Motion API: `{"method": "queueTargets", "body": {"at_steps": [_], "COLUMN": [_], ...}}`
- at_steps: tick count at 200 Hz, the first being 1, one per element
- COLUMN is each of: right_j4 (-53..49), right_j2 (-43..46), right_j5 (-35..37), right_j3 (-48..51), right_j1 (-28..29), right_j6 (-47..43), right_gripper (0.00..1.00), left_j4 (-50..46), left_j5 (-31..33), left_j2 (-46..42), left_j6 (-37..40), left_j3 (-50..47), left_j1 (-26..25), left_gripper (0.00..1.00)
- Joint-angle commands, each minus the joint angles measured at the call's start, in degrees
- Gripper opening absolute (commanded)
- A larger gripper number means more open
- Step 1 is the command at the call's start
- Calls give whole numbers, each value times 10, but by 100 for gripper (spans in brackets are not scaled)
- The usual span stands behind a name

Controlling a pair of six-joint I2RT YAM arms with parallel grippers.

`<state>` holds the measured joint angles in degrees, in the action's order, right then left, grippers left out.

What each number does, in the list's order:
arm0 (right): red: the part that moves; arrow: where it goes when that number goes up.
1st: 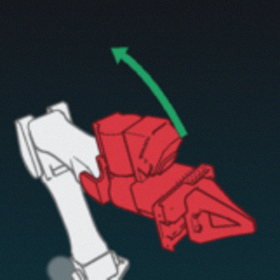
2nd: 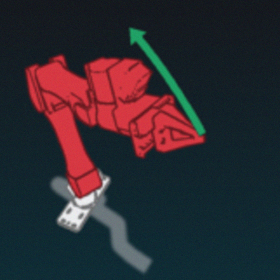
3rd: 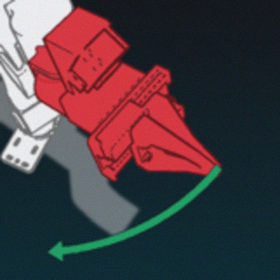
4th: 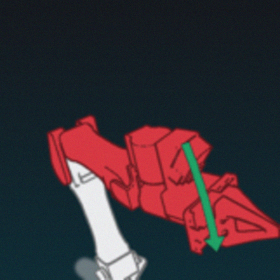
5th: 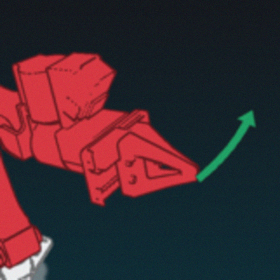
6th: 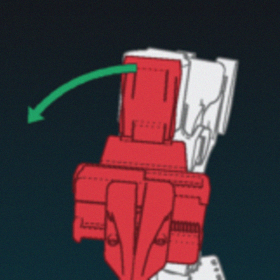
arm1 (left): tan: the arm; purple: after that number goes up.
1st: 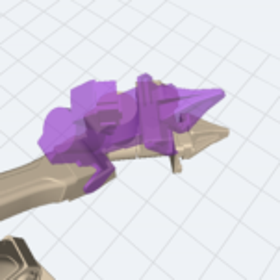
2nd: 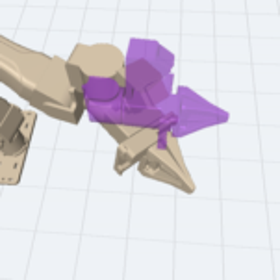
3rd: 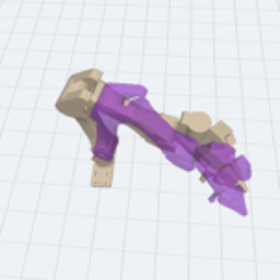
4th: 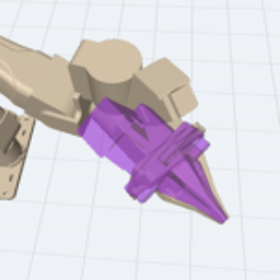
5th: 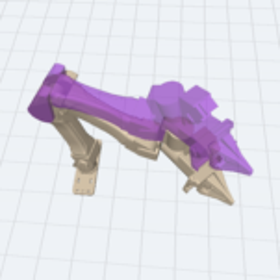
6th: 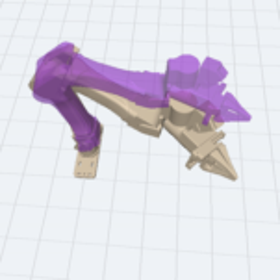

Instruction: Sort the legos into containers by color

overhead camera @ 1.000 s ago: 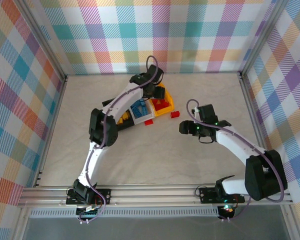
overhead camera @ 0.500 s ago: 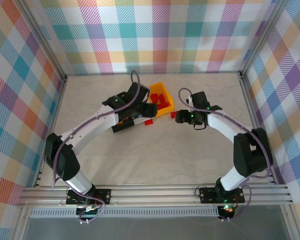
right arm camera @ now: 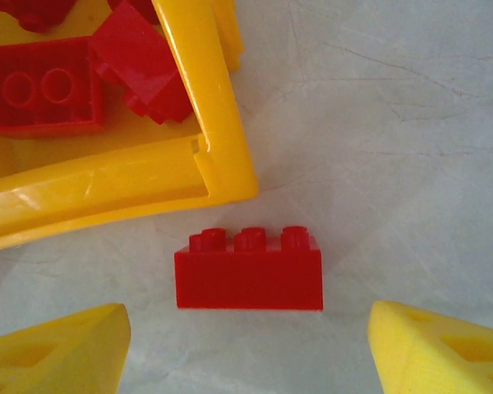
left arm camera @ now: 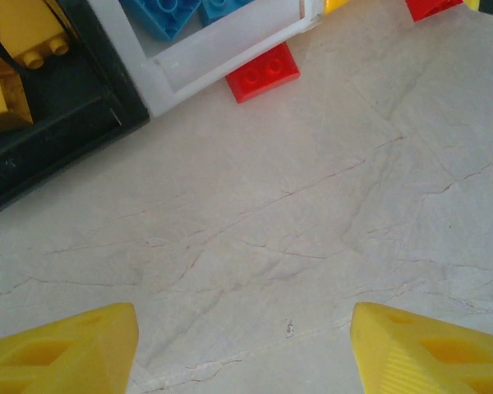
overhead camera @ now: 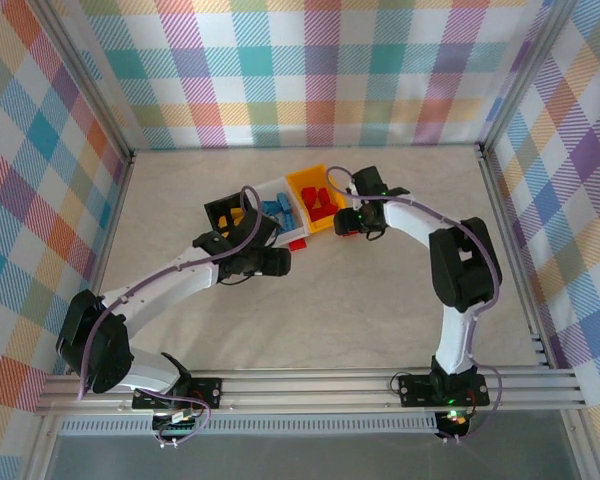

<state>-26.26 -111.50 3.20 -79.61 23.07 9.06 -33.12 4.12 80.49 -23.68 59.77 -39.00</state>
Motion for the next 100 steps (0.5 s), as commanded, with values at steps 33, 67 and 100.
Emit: {"method": "queueTargets", "body": {"at_steps": [33, 67, 100], "right_j4": [-25, -23, -20], "right_j2": [-43, -65, -84], "right_j5": [40, 48, 50], "right_j3": [-43, -55, -69], "right_j1": [12, 13, 14], "right_j6": [-39, -36, -29], "right_gripper": [75, 73, 68], "left_j4": [17, 10, 0], "left_j5": [4, 8, 13], "left_j2": [-11, -16, -20], "left_j6": [-13, -13, -13], "left_j3": [-15, -18, -19], "left_j1": [-5, -4, -4], "left_gripper": [70, 70, 71]}}
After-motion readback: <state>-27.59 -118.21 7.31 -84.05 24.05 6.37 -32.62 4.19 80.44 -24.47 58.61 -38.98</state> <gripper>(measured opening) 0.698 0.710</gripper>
